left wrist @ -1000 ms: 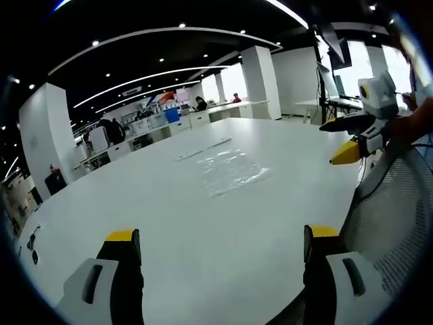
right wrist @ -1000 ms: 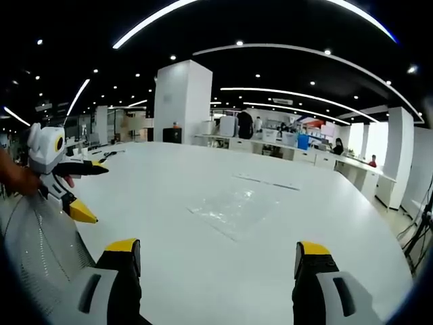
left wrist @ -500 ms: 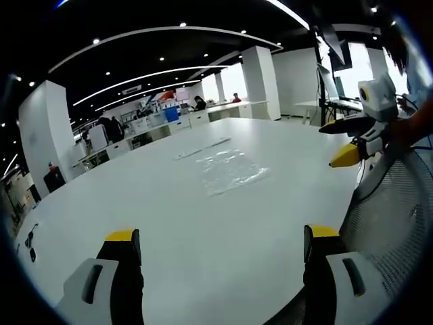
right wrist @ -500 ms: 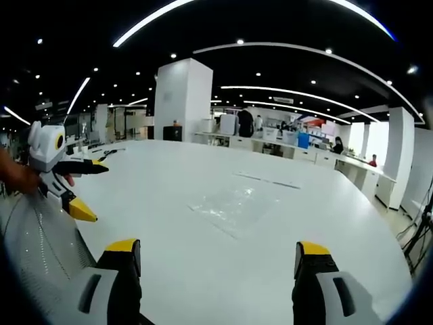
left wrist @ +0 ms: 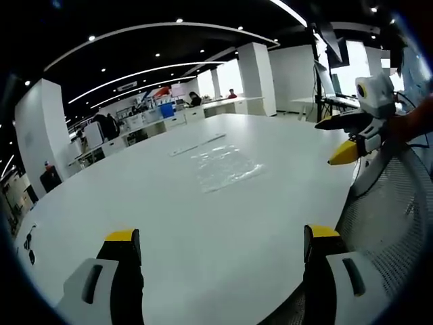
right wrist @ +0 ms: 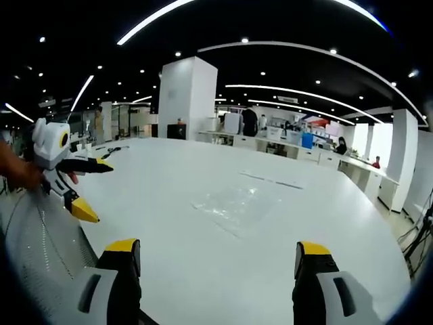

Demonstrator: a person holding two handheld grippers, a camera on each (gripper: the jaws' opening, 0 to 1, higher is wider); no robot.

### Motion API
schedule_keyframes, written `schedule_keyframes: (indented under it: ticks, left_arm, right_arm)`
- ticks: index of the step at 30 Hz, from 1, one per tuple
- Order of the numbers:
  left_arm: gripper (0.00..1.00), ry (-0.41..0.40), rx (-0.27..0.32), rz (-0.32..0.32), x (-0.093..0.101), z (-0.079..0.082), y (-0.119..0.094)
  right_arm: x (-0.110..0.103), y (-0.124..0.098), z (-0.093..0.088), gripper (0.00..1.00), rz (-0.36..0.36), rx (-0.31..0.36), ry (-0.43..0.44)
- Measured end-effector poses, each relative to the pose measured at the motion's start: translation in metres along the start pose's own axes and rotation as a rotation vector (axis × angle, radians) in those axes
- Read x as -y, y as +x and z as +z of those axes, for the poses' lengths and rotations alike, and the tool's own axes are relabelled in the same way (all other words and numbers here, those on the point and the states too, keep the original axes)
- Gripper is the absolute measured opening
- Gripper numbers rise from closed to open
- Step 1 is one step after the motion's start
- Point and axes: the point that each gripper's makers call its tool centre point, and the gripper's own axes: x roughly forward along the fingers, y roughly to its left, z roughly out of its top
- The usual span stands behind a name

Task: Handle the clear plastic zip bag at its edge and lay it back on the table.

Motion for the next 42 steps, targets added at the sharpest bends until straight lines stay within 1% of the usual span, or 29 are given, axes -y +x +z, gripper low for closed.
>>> schedule_keyframes:
  ticks: [4,6,13,16,24,28,35,42]
  left_arm:
    - [0.99,-0.002,0.003,-0.007,0.0,0.001,0.0]
    - [0.99,-0.004,-0.007,-0.01,0.0,0.001,0.001]
    - [0.99,0.007,-0.001,-0.03,0.001,0.009,0.005]
    - [0.99,-0.007,-0.005,-0.043,0.002,0.012,0.006]
    - [0.99,-0.037,-0.021,-0.048,0.0,0.01,0.008]
    - [0.99,-0.056,-0.027,-0.051,-0.003,0.011,0.009]
    - [0.99,-0.065,-0.033,-0.068,-0.002,0.013,0.012]
    - [0.99,-0.066,-0.038,-0.084,0.0,0.014,0.014]
  right_arm:
    - [0.002,-0.001,0.001,0.95,0.003,-0.002,0.005]
    - [0.004,-0.001,0.001,0.96,0.006,-0.006,0.008]
    - [0.001,0.002,0.002,0.96,0.037,-0.02,0.001]
    - [0.004,0.007,0.001,0.96,0.054,-0.034,-0.006]
    - [0.005,0.019,0.008,0.95,0.088,-0.05,-0.034]
    - [0.006,0.027,0.008,0.95,0.106,-0.064,-0.051]
    - [0.01,0.038,0.008,0.94,0.13,-0.085,-0.084]
    - [0.009,0.047,0.01,0.9,0.167,-0.11,-0.115]
